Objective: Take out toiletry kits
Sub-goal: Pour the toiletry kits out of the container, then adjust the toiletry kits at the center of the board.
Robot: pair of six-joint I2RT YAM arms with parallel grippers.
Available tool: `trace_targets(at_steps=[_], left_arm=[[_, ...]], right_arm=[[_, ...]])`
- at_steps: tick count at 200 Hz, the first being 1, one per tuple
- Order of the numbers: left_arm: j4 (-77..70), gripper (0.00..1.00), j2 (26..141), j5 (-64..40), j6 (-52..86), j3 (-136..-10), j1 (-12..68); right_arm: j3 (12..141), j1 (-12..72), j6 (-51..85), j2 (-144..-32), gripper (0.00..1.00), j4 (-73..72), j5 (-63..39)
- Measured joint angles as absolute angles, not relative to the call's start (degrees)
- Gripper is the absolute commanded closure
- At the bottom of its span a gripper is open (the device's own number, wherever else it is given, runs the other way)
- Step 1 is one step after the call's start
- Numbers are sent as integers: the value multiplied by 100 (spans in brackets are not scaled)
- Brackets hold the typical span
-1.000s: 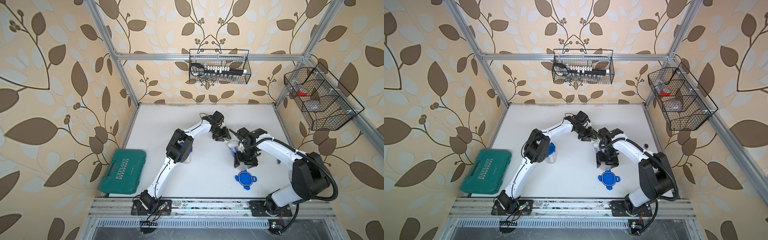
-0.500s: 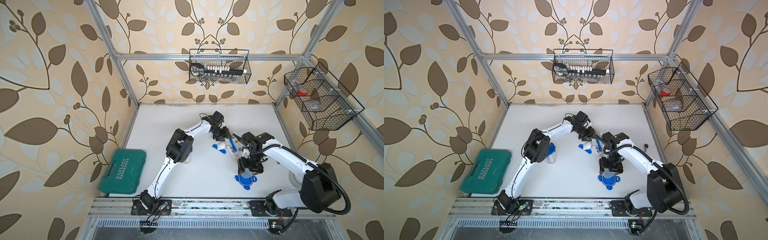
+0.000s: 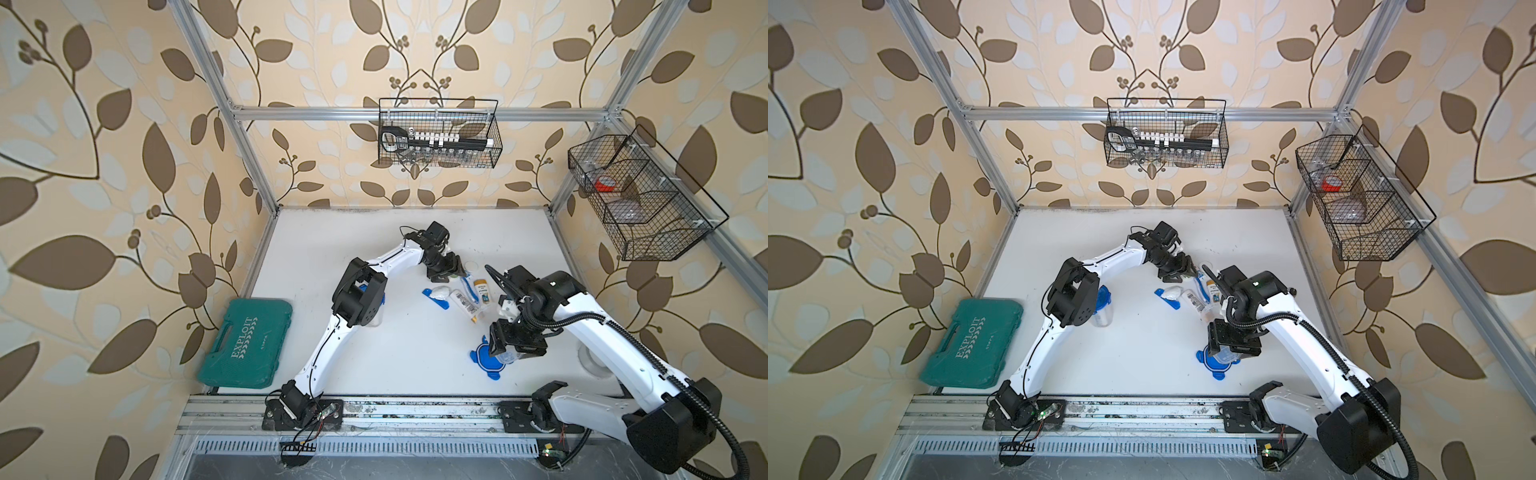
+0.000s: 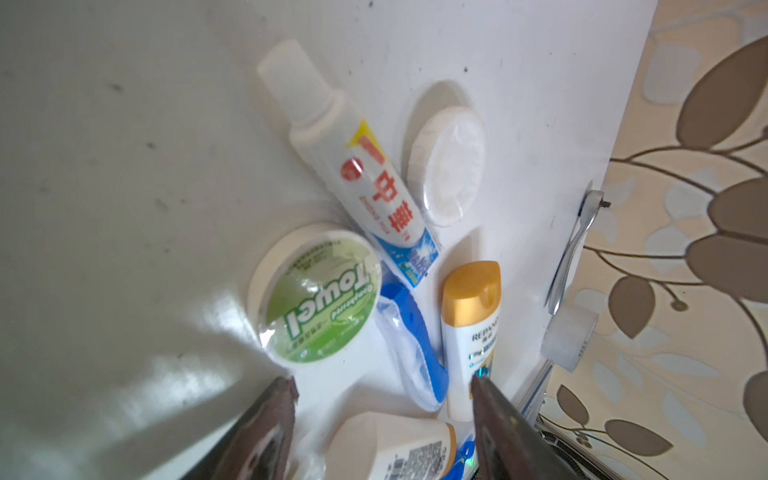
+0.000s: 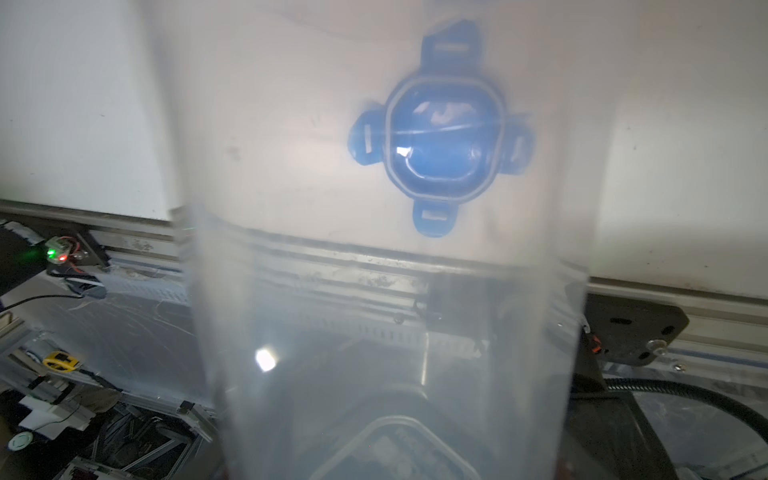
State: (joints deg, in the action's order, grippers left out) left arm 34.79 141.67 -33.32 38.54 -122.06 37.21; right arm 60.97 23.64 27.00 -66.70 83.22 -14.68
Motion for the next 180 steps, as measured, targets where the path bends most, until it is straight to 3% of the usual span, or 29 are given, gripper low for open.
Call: trace_targets(at_steps=[35,56,66,98,130,180], left_arm=[[3614,19,12921,-2585,3765,-11721,3719],[3594,11,11347,-1844,3599,-10886,3658],[3546,1,10523,-1594,3533,-10405,3548],[3402,1,8357,-1520,3632,-8809,2340],[3546,5,7640,-2080,3776,-7507,836],[3785,13,6871,-2438,3754,-6593,642]], right_arm=[[6383,2862,3092,-6600,34,7616,-1664],[6386,3570,3435,-6908,34,6812,-1470],[6386,3924,3573,-7190,34,6379,-1284],[6615,4646,3924,-8626,36,4982,-679],[7509,5037,4071,-10289,36,4180,-60],[7778,5035,4233,-11059,37,4010,607]])
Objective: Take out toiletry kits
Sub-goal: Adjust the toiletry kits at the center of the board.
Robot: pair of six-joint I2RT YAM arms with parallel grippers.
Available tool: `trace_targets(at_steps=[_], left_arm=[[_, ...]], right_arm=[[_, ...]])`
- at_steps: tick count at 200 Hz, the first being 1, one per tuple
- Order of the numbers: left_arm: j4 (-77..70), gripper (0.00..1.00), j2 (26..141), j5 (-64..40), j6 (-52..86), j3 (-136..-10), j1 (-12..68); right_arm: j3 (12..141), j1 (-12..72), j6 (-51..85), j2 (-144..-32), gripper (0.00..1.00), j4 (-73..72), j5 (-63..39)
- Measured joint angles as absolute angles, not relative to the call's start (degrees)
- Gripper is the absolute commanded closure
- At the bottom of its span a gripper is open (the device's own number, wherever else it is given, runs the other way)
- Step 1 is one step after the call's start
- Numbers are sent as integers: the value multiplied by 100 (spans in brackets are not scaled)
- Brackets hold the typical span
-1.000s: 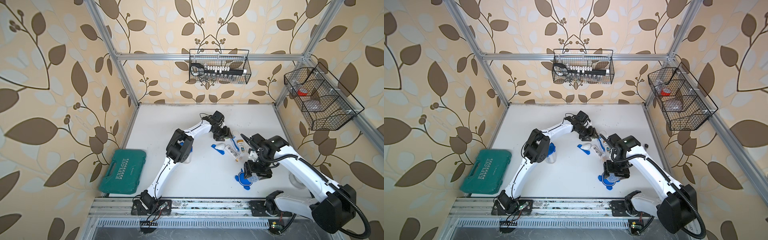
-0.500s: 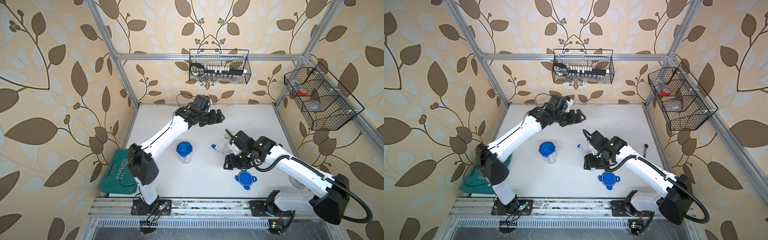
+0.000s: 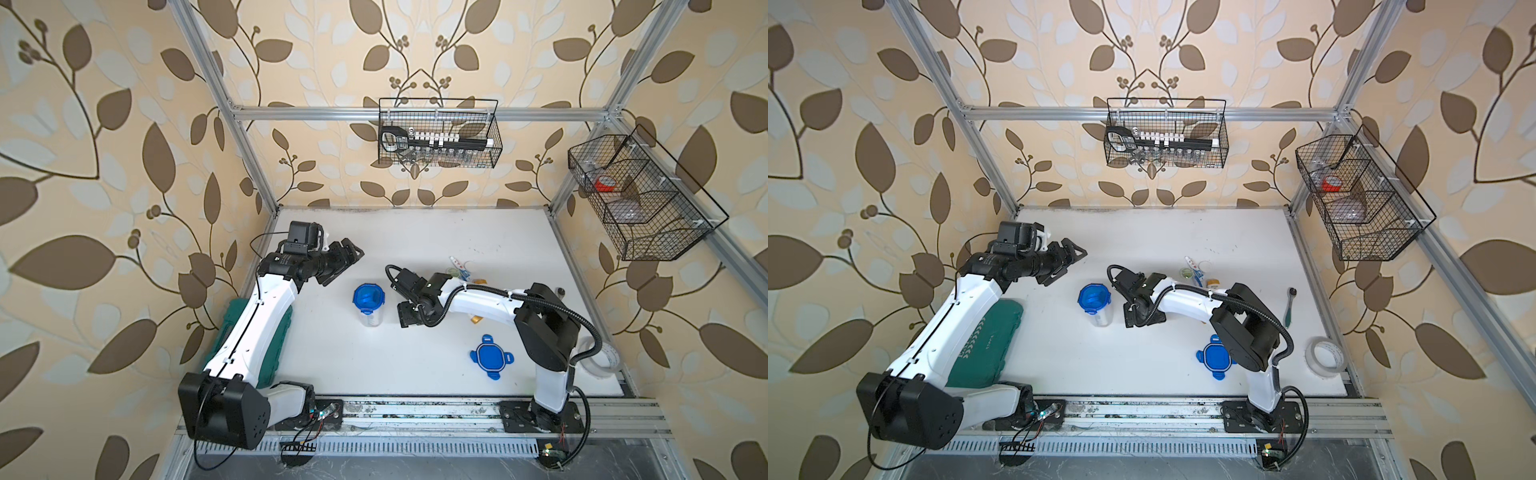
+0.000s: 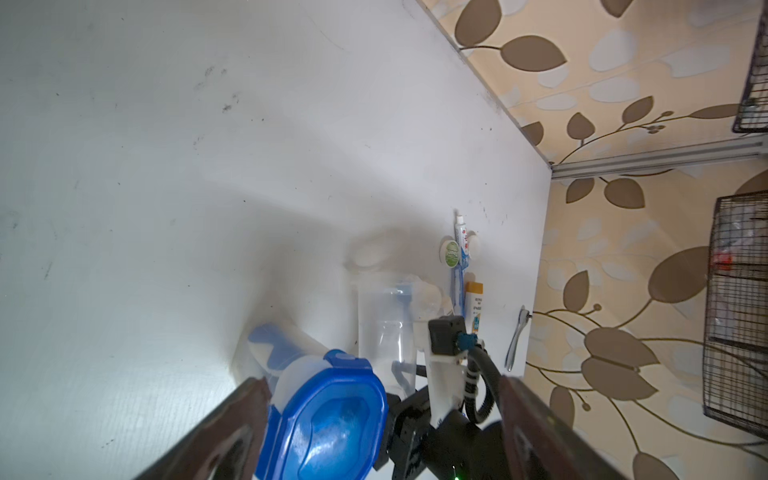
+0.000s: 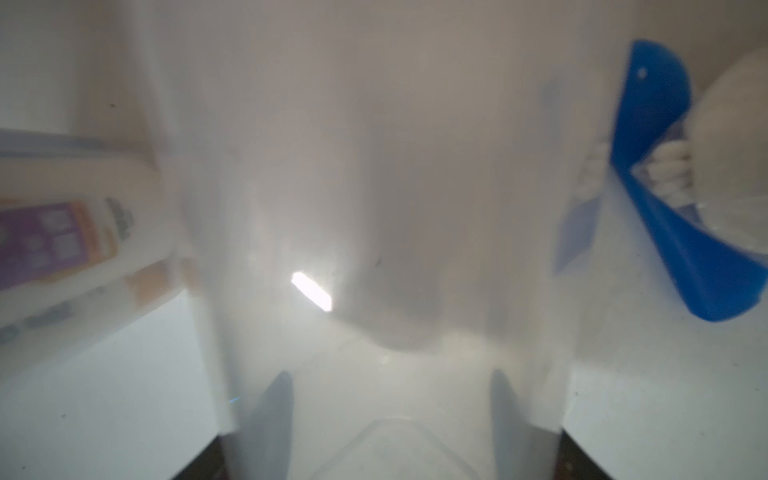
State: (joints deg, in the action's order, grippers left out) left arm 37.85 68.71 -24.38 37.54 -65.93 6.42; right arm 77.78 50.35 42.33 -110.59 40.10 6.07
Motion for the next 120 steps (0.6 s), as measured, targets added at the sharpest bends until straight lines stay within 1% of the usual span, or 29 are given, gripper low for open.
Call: trace_targets(at_steps=[33,63,97,120], left_arm=[[3667,15,6554,-2665,3798,-6156,676],[3677,21,6862,-2926,3760,-6073,777],[3649,22,7102,-3242,3750,-6051,875],[3575,25,7100,-3352,3747,-6045,908]], right_arm=[[7728,4845,4283,-11067,37,4047,764],[7485,4604,4278,-11050,37,4034,871],[7242,4241,4219,-10857,36,4023,941],[7177,4056,4185,-10816,36,4053,993]])
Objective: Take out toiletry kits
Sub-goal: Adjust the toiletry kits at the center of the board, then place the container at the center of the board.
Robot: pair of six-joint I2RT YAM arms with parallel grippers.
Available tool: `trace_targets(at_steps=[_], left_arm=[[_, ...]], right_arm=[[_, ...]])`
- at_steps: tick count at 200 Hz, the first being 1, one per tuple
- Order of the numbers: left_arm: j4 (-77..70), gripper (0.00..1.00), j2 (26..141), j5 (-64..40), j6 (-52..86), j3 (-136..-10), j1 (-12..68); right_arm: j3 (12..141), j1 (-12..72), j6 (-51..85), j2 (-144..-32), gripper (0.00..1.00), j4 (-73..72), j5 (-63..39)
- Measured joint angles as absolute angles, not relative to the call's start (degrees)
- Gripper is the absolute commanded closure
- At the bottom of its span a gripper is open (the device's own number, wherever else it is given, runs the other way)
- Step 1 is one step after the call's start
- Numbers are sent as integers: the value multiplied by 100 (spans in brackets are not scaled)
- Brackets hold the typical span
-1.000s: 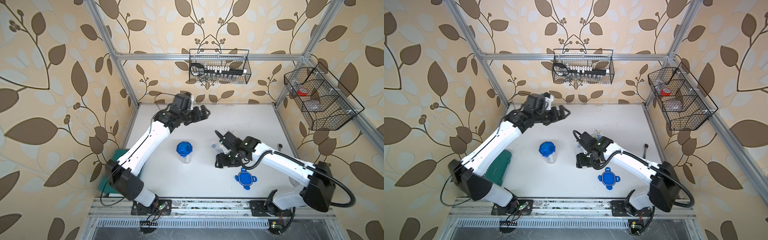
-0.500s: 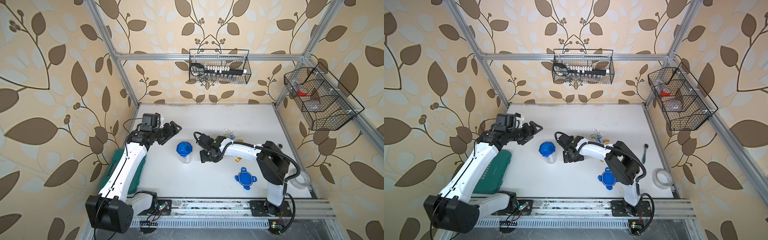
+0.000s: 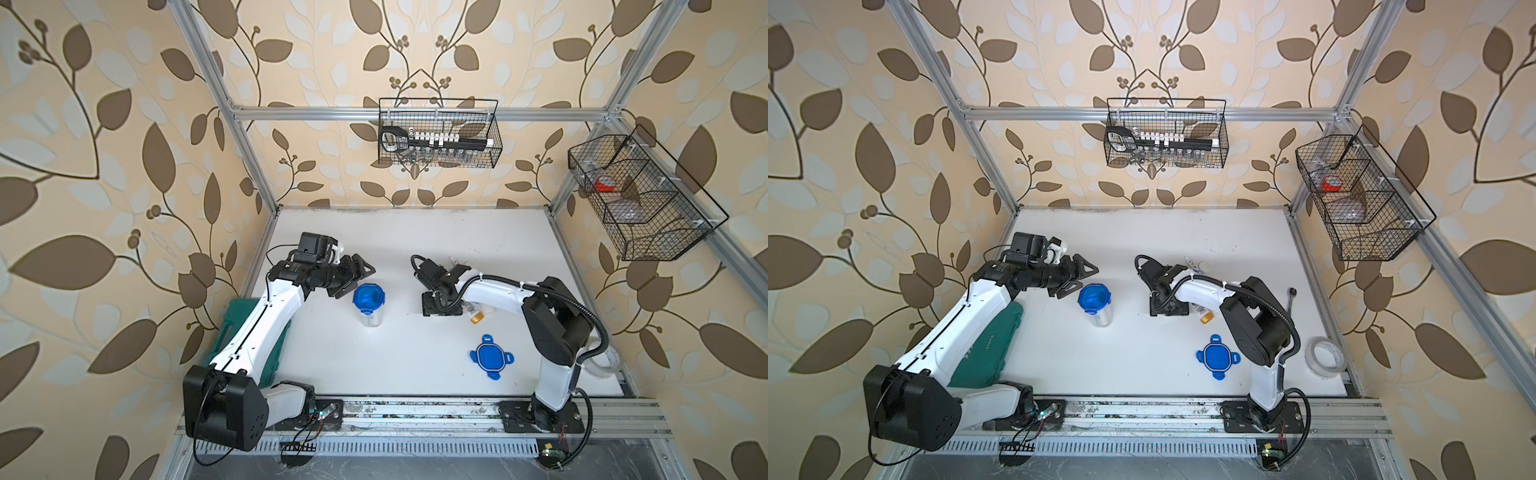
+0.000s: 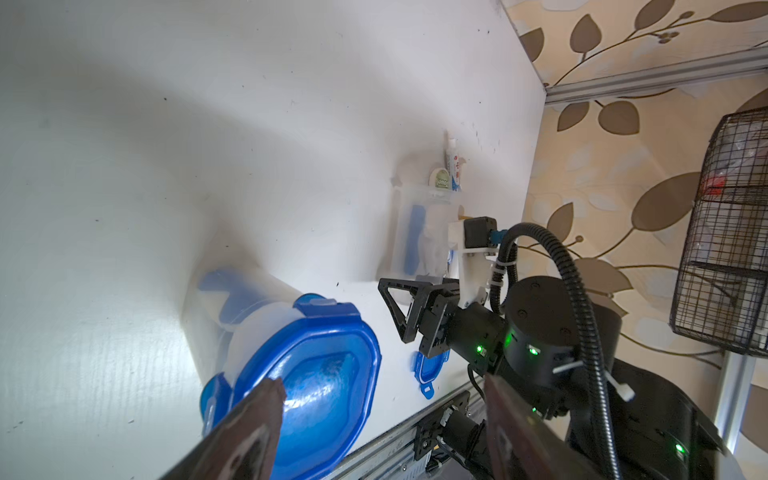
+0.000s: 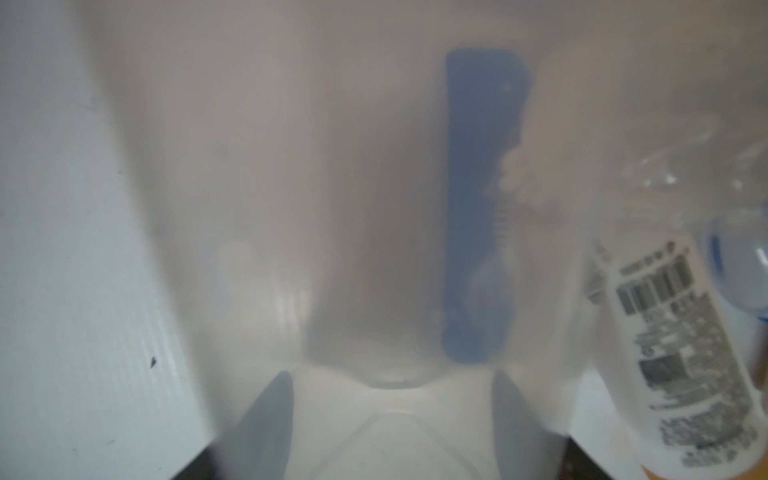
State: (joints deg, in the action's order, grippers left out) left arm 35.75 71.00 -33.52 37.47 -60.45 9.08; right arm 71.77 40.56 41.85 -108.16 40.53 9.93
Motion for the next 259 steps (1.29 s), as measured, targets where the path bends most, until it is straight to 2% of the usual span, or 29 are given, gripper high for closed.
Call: trace_targets(at_steps=[98,168,188,208,259], left_arm=[[3312,29,7183,-3459,3765,-5913,1057],[3304,31,7273,-3454,3760,-5913,1188],[3295,31,7354,-3448,3763,-5913,1284],[3282,31,7402,-3446,3763,-5927,1354],[3330,31,7524,-3262,3763,-6158,1623]], right_arm=[[7168,3979,4088,-10792,36,4250,1070],[6764,3583,4082,-10495,36,4152,1055],[6764,3583,4058,-10495,26,4145,1057],[6759,3586,3966,-10490,1,4141,1024],[6757,3671,3887,-10158,1,4401,827]])
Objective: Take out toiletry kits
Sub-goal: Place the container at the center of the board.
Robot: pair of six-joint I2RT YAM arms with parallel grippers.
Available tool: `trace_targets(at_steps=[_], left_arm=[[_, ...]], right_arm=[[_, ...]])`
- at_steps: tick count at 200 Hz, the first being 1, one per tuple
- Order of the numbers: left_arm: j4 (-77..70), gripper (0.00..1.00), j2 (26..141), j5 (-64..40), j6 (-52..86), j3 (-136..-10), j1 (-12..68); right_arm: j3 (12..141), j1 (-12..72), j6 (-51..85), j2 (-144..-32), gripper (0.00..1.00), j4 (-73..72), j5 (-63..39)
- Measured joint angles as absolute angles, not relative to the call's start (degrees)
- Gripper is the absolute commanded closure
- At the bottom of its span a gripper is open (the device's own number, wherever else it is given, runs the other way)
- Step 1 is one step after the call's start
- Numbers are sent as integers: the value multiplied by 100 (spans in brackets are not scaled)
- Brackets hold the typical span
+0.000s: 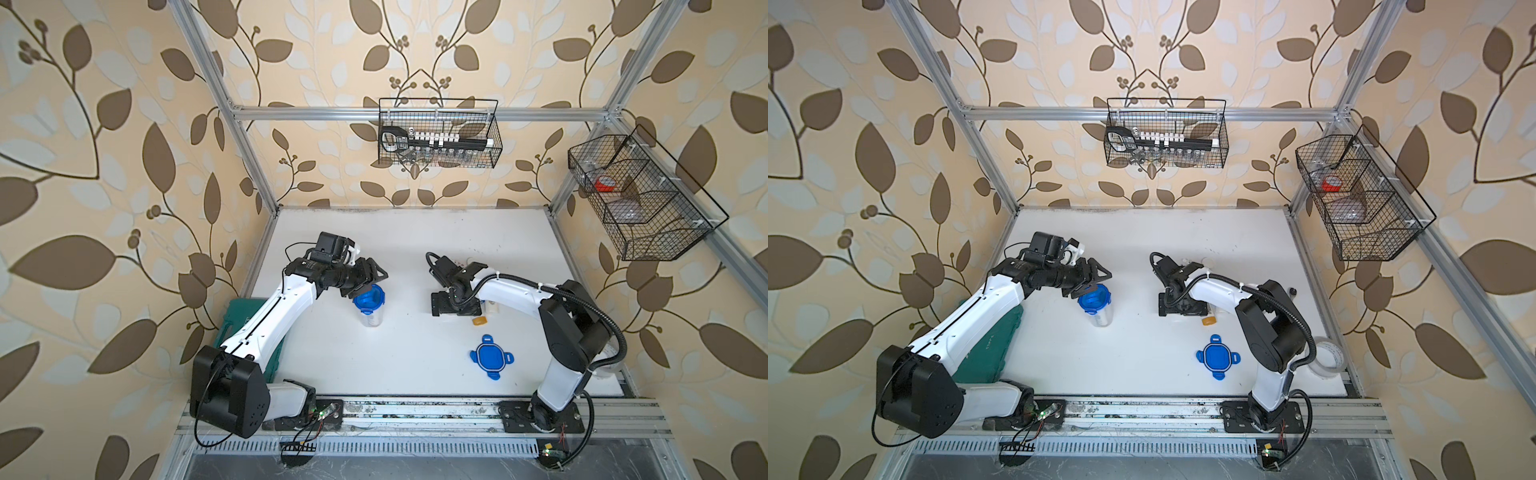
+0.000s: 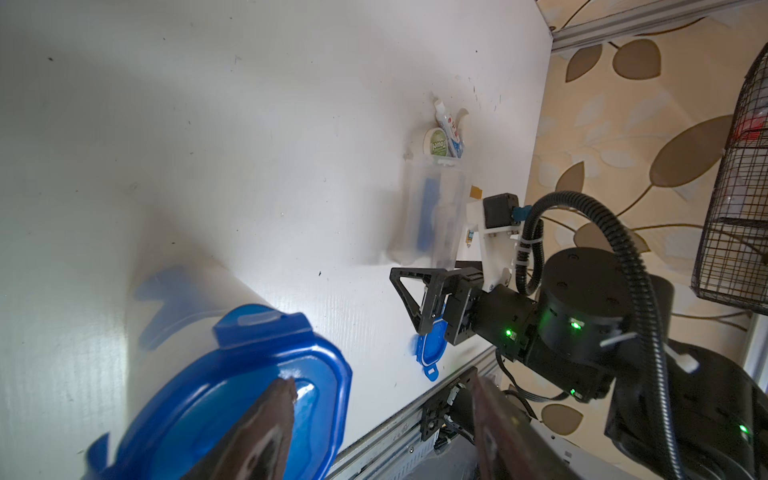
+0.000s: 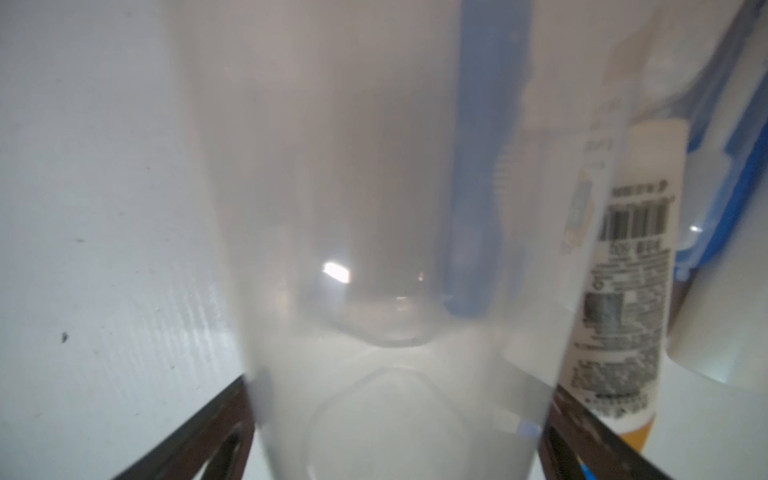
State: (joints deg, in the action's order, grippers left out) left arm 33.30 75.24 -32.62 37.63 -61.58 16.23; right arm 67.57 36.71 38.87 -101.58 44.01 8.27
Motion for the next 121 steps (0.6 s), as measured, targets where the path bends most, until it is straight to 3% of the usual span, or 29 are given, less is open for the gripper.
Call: trace_targets(at_steps=[30,44,67,93,121], left_arm=[[3450,22,7546,-3055,3769,-6469,1732],[3500,1,7546,-2928,3791,-6619,1765],[3656,1,7559,-2755,3756,-6910,1774],[3859,1,7644,-2504,3691,-7347,1887],[4029,1,7843,-2110,3568,-7837,2403]], right_arm=[[6757,3789,3863,-9483,1,4617,670],[6764,3835,3837,-9146,1,4744,637],[6838,3935,3813,-8735,1,4991,766],[7190,4390,3920,-8482,1,5391,1621],[7116,4661,3885,-8014,1,5146,2145]])
